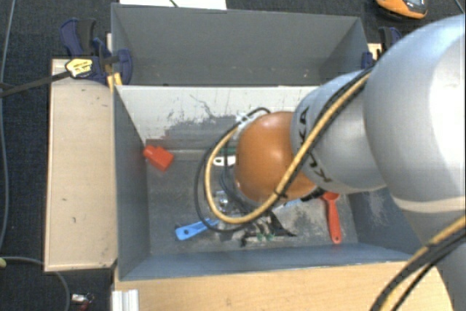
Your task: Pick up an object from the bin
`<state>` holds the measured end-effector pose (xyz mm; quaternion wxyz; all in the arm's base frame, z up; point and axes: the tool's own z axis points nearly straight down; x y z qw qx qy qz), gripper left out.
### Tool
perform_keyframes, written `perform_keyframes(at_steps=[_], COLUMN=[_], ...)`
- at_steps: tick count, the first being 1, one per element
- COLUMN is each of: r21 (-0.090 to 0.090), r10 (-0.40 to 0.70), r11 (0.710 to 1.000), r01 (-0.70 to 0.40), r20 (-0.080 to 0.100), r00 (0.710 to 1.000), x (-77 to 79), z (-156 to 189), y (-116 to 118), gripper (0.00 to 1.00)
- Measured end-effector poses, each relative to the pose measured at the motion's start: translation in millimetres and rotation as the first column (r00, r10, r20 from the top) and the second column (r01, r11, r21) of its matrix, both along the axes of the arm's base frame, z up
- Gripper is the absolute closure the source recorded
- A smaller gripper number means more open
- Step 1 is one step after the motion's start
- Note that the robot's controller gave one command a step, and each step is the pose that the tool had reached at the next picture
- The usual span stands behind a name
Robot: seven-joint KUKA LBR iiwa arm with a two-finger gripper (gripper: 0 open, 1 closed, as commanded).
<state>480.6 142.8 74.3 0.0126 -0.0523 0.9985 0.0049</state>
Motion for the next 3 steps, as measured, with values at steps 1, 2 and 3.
perform_keyframes(at_steps=[1,2,3], r21=[0.000,0.001,-0.001], r10=[-0.003,-0.012,0.021], r11=[1.000,1.000,1.000], r01=[0.003,0.012,-0.021], r20=[0.000,0.004,-0.003], r00=[1.000,1.000,1.000], x=[0.0,7.7,-0.2], z=[0,92,149], y=[0,-18,-2], gripper=[1.00,1.00,1.00])
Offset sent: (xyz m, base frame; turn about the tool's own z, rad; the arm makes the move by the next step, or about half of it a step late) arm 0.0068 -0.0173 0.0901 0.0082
